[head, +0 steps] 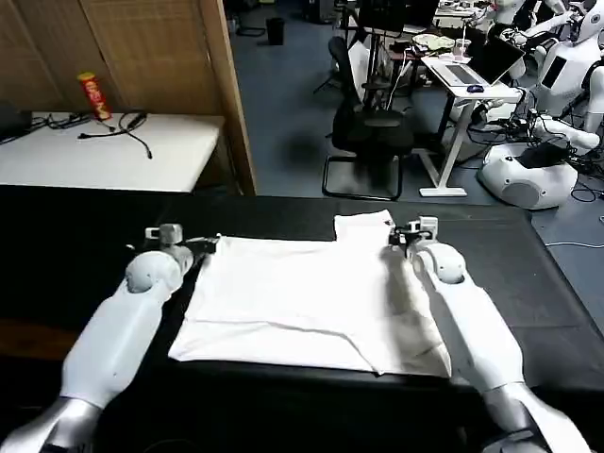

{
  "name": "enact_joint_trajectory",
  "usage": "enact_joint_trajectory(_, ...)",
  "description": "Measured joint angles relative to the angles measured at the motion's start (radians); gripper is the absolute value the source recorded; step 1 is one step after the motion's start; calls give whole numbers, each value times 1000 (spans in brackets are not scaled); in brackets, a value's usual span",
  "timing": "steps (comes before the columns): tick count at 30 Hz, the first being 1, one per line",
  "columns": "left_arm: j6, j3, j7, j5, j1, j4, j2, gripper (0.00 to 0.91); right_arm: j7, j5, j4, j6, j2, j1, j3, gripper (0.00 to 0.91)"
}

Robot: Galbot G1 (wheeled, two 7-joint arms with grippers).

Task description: Fold and organize the clothes.

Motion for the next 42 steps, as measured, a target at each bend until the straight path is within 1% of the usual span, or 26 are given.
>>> enact_joint_trajectory(3, 4, 5, -15, -30, 17, -40, 27, 0, 0, 22, 72, -4, -30, -31, 11, 29)
enact_joint_trajectory(6, 9, -5, -30, -61, 40, -102, 60, 0, 0, 46, 166, -6, -70, -81, 25, 20)
enact_joint_trajectory(10, 12, -31, -36, -91, 95, -213, 113, 0, -6, 80, 294, -9, -129, -164, 51, 20)
enact_joint_trajectory(14, 11, -77, -37, -107, 179, -341, 171, 0, -11, 99, 414, -17, -188, -246, 86, 20)
enact_joint_trajectory(19, 4, -131, -86, -107, 303, -474, 238, 0, 8, 107, 556, -55, -254, -360, 130, 20)
enact_joint_trajectory(24, 15, -184, -107, -110, 424, -593, 292, 0, 43, 105, 677, -105, -299, -483, 163, 10)
enact_joint_trajectory(27, 22, -210, -115, -105, 495, -662, 308, 0, 68, 101, 732, -139, -309, -553, 182, 20)
enact_joint_trajectory(28, 24, -218, -117, -100, 517, -682, 309, 0, 75, 96, 747, -149, -310, -574, 189, 10)
enact_joint_trajectory(32, 29, -251, -119, -86, 612, -750, 310, 0, 79, 63, 796, -193, -313, -652, 217, 10)
enact_joint_trajectory(37, 23, -280, -117, -55, 716, -786, 303, 0, 73, 41, 827, -206, -308, -740, 249, 10)
enact_joint_trajectory(42, 18, -302, -116, -30, 795, -803, 294, 0, 73, 37, 845, -210, -303, -802, 269, 10)
